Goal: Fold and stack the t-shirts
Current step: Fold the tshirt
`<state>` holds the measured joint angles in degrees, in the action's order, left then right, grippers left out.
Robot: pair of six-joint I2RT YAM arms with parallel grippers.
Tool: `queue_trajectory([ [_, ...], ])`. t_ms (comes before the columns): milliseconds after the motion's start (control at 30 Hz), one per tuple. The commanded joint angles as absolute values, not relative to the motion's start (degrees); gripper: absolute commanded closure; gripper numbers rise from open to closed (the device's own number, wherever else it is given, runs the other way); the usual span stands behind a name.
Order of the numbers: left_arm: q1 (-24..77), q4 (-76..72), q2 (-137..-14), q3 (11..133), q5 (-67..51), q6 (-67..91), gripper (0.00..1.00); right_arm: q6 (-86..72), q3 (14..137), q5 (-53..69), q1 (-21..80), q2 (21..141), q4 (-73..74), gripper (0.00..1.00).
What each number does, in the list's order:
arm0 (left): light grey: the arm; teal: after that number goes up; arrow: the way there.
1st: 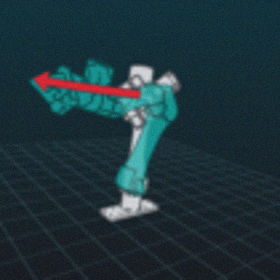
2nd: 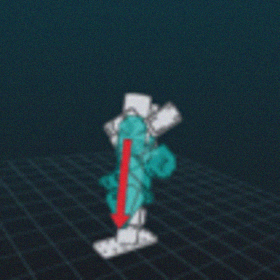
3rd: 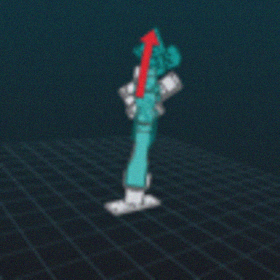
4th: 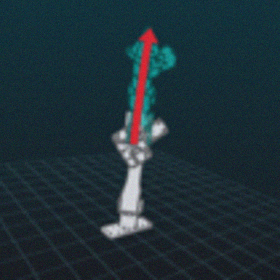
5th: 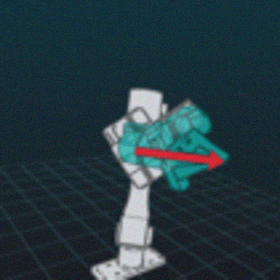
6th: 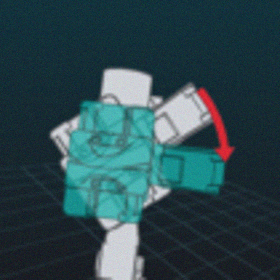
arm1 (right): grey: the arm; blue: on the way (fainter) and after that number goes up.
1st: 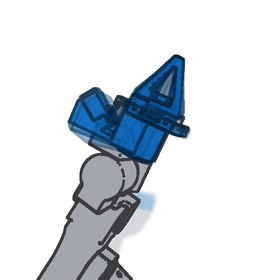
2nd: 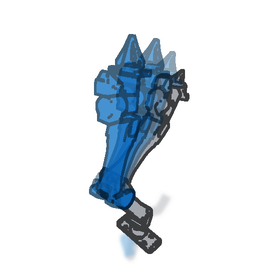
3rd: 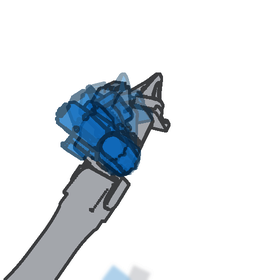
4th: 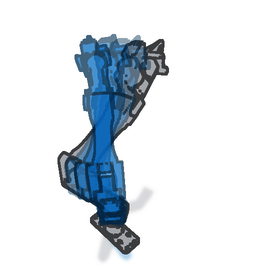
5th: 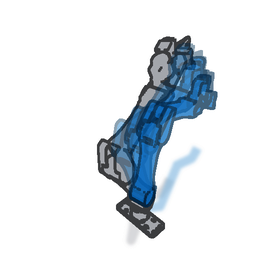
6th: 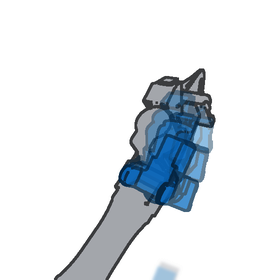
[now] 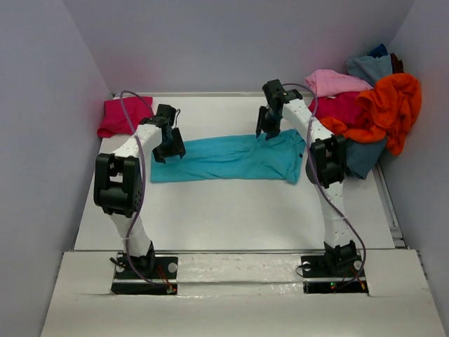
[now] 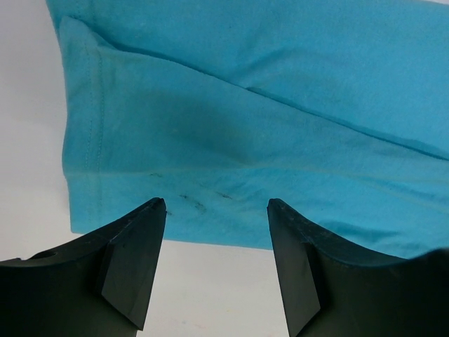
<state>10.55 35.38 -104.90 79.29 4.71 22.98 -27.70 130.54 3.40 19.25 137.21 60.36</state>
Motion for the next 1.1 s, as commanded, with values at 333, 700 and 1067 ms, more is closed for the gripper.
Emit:
queue_trajectory([
  [333,13.0,35.7,-105.9,80.9,4.3,20.6,0.29,-27.4,118.9,0.4,19.8,126.9,57.6,0.23],
  [700,20.6,35.9,-109.9,86.7,5.1,19.6,0.29,-31.6,97.7,-3.3,19.8,108.1,56.4,0.26],
  [1067,24.5,36.4,-116.7,93.5,2.5,20.2,0.30,-34.1,82.2,-3.5,19.8,103.1,52.8,0.31],
])
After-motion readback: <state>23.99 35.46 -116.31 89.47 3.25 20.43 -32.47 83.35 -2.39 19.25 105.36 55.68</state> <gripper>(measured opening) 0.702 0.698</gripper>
